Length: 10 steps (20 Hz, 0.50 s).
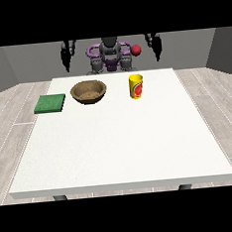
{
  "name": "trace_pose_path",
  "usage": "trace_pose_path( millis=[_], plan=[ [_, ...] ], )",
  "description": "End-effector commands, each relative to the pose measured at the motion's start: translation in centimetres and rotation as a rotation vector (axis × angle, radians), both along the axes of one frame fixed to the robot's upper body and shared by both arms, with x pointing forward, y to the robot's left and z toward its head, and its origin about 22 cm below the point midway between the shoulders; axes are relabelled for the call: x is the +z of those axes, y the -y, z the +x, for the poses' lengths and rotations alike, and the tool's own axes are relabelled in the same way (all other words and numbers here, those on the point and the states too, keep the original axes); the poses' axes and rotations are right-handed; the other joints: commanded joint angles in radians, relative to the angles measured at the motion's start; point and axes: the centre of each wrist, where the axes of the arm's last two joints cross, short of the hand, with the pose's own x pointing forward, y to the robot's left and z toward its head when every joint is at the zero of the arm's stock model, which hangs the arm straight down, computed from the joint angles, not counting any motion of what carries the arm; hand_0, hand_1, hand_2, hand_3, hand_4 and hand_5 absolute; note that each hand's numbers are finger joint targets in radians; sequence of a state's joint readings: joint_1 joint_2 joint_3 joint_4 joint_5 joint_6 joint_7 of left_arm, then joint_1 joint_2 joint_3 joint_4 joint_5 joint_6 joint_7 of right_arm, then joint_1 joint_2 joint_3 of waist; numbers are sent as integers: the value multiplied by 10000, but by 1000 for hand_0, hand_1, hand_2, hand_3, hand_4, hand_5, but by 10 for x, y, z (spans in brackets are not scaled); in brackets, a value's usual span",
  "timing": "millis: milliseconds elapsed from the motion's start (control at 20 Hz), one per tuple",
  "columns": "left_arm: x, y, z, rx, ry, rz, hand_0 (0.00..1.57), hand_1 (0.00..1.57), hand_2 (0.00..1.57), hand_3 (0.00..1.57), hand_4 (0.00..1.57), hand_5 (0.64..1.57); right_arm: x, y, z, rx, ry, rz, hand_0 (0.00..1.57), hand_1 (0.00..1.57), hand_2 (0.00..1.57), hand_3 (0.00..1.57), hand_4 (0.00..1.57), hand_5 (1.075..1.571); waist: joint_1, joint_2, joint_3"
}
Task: Pick the cup and pour the ball into the bowl, then pick the bowl and place it on the pad
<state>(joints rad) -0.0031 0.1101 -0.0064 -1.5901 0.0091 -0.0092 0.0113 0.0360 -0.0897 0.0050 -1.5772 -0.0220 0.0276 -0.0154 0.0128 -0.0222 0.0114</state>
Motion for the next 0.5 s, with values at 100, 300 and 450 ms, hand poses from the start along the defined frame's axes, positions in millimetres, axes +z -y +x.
trace_pose_path(
  millis=[100, 300, 450],
  plan=[
    [24, -5, 2, -98, 285, 252, 0, 0, 0, 0, 0, 1557, 23, 8, 2, -12, 236, -346, 0, 0, 0, 0, 0, 1569, -75, -1971, -108],
    [51, -4, 16, 345, 246, -1580, 0, 0, 0, 0, 0, 1557, 44, 46, -1, 244, -14, 443, 0, 0, 0, 0, 0, 1569, -670, -2259, -109],
    [74, -33, 24, 647, 996, -1390, 0, 0, 0, 0, 0, 1558, 62, 72, 2, 175, 707, 300, 0, 0, 0, 0, 0, 1569, -601, -1339, -115]
  ],
)
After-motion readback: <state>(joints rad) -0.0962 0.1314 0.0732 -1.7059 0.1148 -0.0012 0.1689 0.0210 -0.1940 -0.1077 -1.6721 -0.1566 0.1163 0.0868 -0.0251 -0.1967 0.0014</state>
